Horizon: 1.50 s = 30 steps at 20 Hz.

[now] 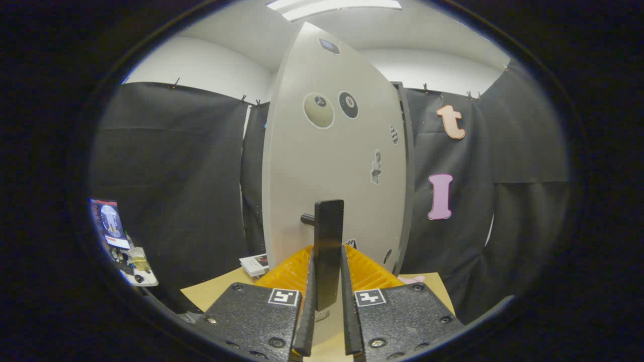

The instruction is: Open the shoe cabinet door, grab the shoes and put them into the shoe cabinet, then close the shoe cabinet door.

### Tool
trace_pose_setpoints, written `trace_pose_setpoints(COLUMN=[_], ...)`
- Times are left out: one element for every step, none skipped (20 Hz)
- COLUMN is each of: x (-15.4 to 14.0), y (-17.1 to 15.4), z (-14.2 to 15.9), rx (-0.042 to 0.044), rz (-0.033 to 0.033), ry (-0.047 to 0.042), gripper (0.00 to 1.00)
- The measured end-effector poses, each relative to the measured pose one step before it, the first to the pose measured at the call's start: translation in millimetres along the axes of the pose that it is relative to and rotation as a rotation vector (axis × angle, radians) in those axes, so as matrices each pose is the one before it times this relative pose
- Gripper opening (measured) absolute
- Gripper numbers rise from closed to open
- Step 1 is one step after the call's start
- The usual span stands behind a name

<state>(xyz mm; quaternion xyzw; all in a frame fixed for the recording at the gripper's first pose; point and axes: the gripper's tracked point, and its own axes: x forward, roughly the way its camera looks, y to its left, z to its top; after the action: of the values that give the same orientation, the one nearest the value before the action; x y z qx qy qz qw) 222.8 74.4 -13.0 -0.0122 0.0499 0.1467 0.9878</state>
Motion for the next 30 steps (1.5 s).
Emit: trace_pose_setpoints(x=[-1.04, 0.52, -0.11, 0.45, -0.69, -1.25, -1.84, -0.31, -0.55, -0.5, -0.08, 1.08, -0.47, -0.76, 0.32, -3.74, 1.03, 3.1, 1.93, -0.45, -2.1, -2.31, -0.44, -0.4, 0.0, -1.82, 1.71, -1.52, -1.38, -5.79], y=[-5.45, -3.47, -2.89, -4.49, -7.63, -7.82, -6.41, -6.63, -3.75, -3.23, -2.46, -5.96, -4.82, -4.19, -3.35, -3.01, -4.03, 1.61, 4.71, -0.48, 0.95, 7.05, 8.62, 4.22, 1.72, -3.47, -3.21, -4.11, -0.84, 0.62], z=[0.81, 0.93, 1.19, 0.8, 0.22, 1.33, 0.9, -0.21, 0.29, 0.48, 0.36, 0.61, 1.76, 0.75, -0.39, 0.6, 1.32, 1.56, 0.2, -1.36, -0.19, -0.96, -1.42, -3.21, 0.03, 1.76, 0.96, -0.98, -2.3, -3.4], rx=[-0.00977, 0.0, 0.00003, -0.00757, -0.01244, -0.01335, -0.01449, -0.01273, -0.00748, -0.00539, -0.00929, -0.01211, -0.00553, -0.00086, 0.01036, -0.00118, 0.00077, 0.00978, 0.01838, 0.02142, 0.02456, 0.03851, 0.02246, 0.00831, -0.00459, -0.0109, -0.01076, -0.00627, -0.00062, 0.00302], rz=[-0.01134, -0.01646, -0.02127, -0.02851, -0.03045, -0.02941, -0.02617, -0.02344, -0.01505, -0.01273, -0.00828, -0.01474, -0.01806, -0.01657, -0.0208, -0.02159, -0.02109, 0.00889, 0.00863, -0.01797, -0.01448, 0.00752, 0.02092, 0.01742, 0.0051, -0.00018, -0.01455, -0.02188, -0.01667, -0.00554], ry=[-0.00485, -0.00749, -0.00688, -0.00556, -0.00348, -0.00215, -0.00155, -0.00076, -0.00106, -0.00274, -0.00184, -0.00535, -0.00387, -0.00685, -0.00194, -0.00645, -0.01864, -0.01372, -0.00885, -0.00146, -0.00067, -0.00107, 0.00264, 0.00608, 0.0017, -0.00419, -0.00675, 0.00475, 0.01318, 0.0171], gripper=[0.26, 0.25, 0.24, 0.23, 0.22, 0.21, 0.21, 0.19, 0.18, 0.17, 0.17, 0.16, 0.16, 0.14, 0.12, 0.1, 0.1, 0.1, 0.1, 0.1, 0.16, 0.23, 0.36, 0.48, 0.52, 0.75, 0.86, 1.0, 1.0, 1.0])
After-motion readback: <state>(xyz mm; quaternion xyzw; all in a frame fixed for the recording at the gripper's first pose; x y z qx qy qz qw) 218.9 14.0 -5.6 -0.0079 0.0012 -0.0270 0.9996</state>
